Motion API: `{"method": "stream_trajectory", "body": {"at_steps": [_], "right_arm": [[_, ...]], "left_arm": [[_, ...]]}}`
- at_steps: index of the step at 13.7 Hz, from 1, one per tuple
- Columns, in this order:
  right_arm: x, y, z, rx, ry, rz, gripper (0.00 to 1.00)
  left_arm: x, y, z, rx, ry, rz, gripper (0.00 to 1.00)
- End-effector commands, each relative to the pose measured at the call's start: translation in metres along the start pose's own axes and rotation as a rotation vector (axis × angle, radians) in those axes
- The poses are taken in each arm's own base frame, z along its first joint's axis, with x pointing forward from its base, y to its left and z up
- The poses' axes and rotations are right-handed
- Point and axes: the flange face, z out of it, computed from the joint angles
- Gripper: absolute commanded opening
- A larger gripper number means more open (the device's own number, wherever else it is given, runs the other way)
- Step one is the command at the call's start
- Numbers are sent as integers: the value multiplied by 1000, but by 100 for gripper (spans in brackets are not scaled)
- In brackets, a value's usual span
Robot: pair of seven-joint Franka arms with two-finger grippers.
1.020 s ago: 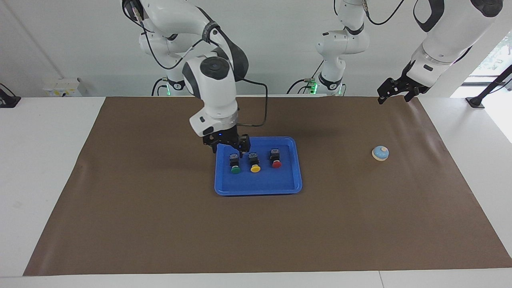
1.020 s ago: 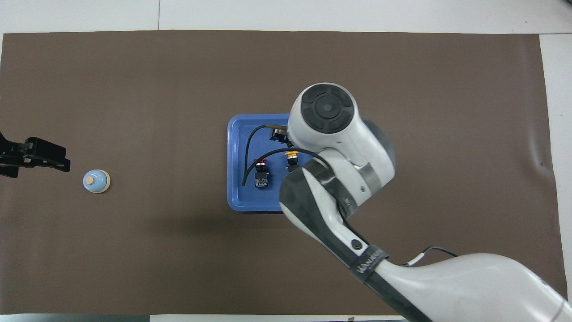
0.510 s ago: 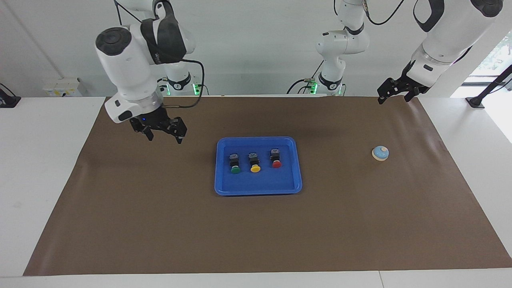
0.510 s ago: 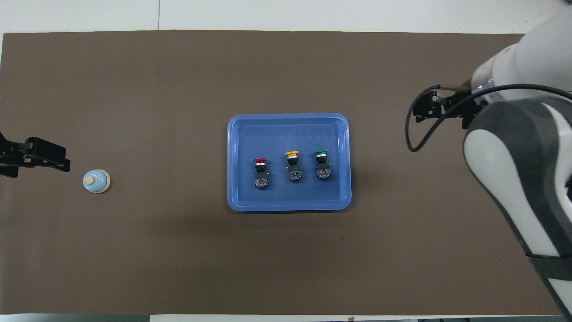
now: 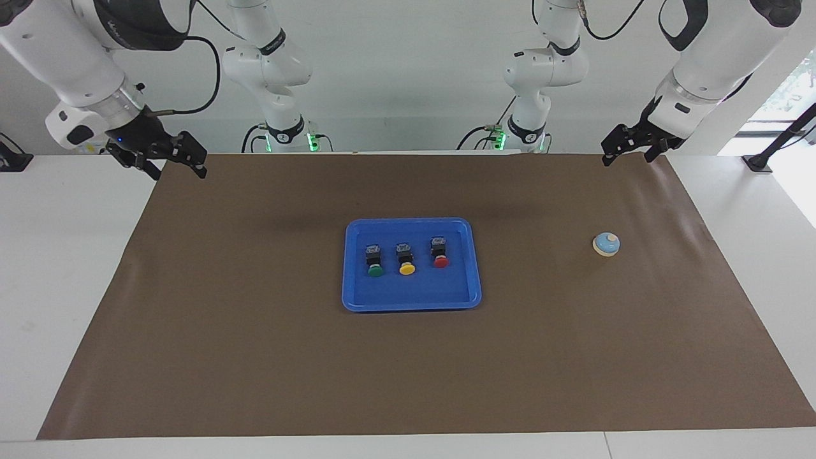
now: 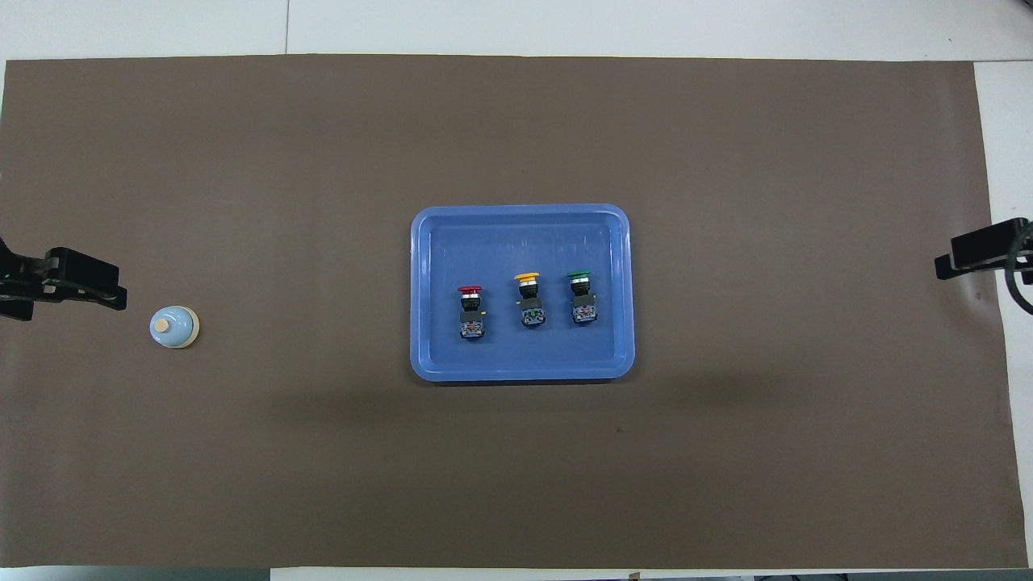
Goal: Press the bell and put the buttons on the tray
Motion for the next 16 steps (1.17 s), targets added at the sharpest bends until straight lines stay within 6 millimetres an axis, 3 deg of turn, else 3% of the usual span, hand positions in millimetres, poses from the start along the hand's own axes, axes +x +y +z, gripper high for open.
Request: {"method": "stream_trajectory", "body": {"at_steps": [1,4,5,6,7,8,9,11,12,13,15,16], "right_arm": [[-15,-8,-8,-28,-30,-24,100],[-6,-25,-2,-134,5,-60,100],[-5,-31,0,-150,1,-68,100],[-6,-45,0,-156,-3,-52,100],[-8,-65,2,-170,-12,-21,100],[-9,-75,3,-180,-9,-15,100],[-9,-75,4,-175,-9,-17,100],[-7,-62,3,-157,-4,-4,100],[-7,-62,4,-156,-5,-4,100],[-6,-61,2,-154,-4,-3,100],[-4,-53,-8,-121,5,14,100],[-3,-51,-7,-95,4,22,100]], "left_arm": [[-6,-3,-1,10,16,-2,100],[-6,-5,1,10,10,-23,100],[-6,-10,2,8,18,-46,85],[-4,-19,3,8,30,-65,34],[-3,-38,11,3,46,-91,0],[-4,-53,23,0,76,-118,0],[-1,-58,51,-1,104,-123,0],[8,-66,101,1,138,-85,0],[13,-79,120,2,153,-73,0],[24,-95,151,0,154,-68,0],[37,-101,201,-3,142,-54,0],[38,-114,220,-4,148,-69,0]]}}
